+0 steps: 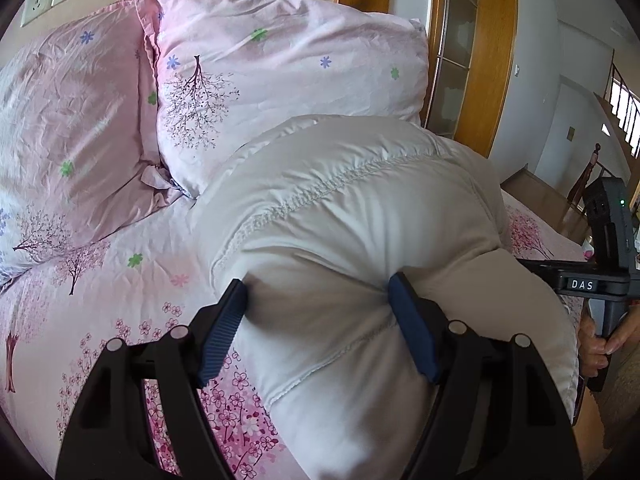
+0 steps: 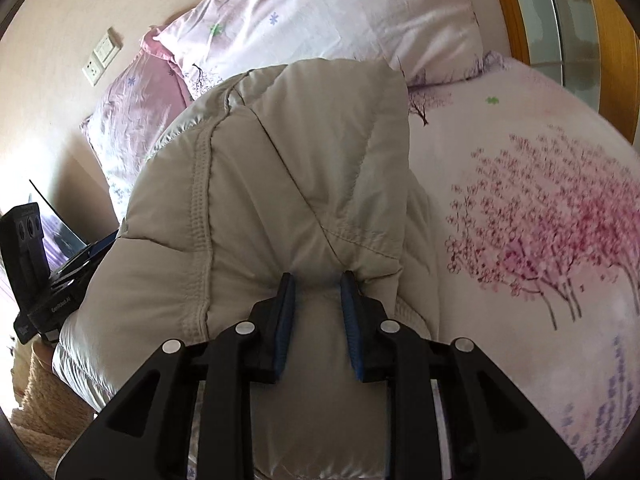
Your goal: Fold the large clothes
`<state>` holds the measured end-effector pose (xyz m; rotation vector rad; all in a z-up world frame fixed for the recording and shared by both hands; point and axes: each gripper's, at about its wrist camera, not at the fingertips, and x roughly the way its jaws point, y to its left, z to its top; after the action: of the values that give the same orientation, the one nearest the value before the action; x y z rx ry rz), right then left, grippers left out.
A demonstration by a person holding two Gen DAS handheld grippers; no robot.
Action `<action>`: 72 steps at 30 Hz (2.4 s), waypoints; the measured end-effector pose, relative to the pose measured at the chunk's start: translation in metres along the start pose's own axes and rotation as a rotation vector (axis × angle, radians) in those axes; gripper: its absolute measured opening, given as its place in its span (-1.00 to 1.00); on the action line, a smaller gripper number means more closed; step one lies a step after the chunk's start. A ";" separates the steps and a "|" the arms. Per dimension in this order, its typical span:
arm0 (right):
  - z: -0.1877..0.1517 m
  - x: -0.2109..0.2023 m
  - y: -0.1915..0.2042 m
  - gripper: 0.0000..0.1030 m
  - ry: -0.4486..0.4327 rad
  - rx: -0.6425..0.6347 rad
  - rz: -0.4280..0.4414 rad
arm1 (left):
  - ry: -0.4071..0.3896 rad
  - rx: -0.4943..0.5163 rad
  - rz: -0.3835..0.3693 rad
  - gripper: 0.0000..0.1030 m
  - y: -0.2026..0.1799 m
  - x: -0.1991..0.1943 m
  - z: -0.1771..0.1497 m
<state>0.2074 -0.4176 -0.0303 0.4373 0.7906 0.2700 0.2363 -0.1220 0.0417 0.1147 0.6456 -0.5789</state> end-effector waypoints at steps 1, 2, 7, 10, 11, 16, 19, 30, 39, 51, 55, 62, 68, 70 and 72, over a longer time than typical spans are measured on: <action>0.000 0.001 -0.001 -0.53 0.003 0.005 0.003 | -0.001 0.002 0.002 0.44 -0.001 0.001 0.000; -0.001 0.002 -0.002 -0.53 0.005 0.013 0.007 | -0.002 0.004 0.004 0.44 -0.002 0.001 0.000; -0.001 0.007 -0.004 -0.54 0.023 0.031 0.013 | -0.014 0.010 0.017 0.44 -0.005 0.004 -0.001; 0.001 0.009 -0.001 -0.54 0.035 0.019 -0.001 | -0.017 0.023 0.038 0.43 -0.007 0.001 0.001; 0.001 0.009 0.000 -0.54 0.038 0.011 -0.013 | -0.030 0.030 0.049 0.43 -0.008 -0.003 0.002; -0.002 0.009 0.010 -0.54 0.025 -0.033 -0.067 | -0.087 0.053 -0.003 0.42 -0.016 -0.038 -0.005; -0.002 0.009 0.008 -0.54 0.023 -0.024 -0.058 | -0.084 0.122 0.017 0.44 -0.027 -0.047 -0.014; 0.012 0.003 0.011 -0.52 0.086 0.004 -0.114 | -0.034 0.220 0.160 0.45 -0.057 -0.016 -0.035; 0.078 0.001 0.034 -0.37 0.050 -0.019 -0.120 | -0.032 0.203 0.148 0.45 -0.053 -0.016 -0.034; 0.087 0.063 -0.007 -0.38 0.237 0.080 -0.134 | -0.086 0.121 0.095 0.46 -0.046 -0.027 -0.017; 0.074 0.028 0.008 -0.37 0.112 -0.001 -0.134 | -0.124 0.064 0.106 0.54 -0.021 -0.052 -0.015; 0.027 -0.034 0.023 -0.37 -0.065 -0.038 0.004 | -0.063 -0.095 0.011 0.55 0.023 -0.056 -0.018; -0.003 -0.032 0.025 -0.29 -0.048 -0.057 -0.042 | -0.006 -0.226 -0.124 0.59 0.038 -0.039 -0.023; -0.011 -0.017 0.012 -0.28 0.008 0.001 -0.037 | 0.005 -0.246 -0.154 0.65 0.039 -0.033 -0.025; -0.014 -0.007 0.002 -0.28 0.034 0.050 -0.017 | 0.016 -0.266 -0.188 0.68 0.040 -0.028 -0.027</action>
<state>0.1919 -0.4145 -0.0335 0.4743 0.8350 0.2427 0.2255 -0.0684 0.0343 -0.1924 0.7481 -0.6681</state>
